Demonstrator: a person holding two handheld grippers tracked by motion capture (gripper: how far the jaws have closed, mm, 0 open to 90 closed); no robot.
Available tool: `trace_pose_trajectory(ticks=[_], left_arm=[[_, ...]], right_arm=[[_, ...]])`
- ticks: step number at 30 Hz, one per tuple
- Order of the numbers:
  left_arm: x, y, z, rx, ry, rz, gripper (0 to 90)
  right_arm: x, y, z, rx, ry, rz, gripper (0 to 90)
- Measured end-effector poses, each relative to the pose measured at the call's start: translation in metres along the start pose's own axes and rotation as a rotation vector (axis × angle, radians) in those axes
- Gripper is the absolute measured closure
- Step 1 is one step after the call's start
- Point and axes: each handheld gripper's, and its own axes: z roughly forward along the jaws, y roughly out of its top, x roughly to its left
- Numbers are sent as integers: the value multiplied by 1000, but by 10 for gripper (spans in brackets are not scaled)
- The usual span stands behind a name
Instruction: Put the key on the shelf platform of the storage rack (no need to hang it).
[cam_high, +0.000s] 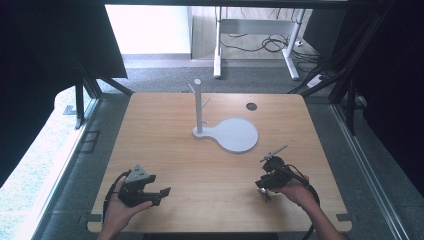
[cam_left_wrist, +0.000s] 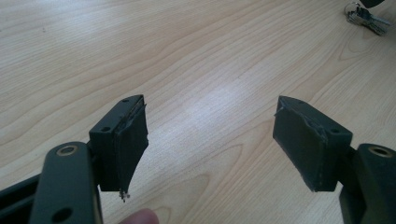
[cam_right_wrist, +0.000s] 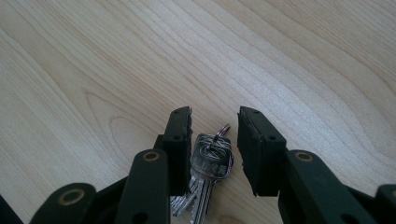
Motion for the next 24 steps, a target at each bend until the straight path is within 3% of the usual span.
trace_pose_trajectory(ticks=[24], left_arm=[[2,0,-3,-13,5,-8,266]], right_arm=[[3,10,15,96,-22,-1,794]])
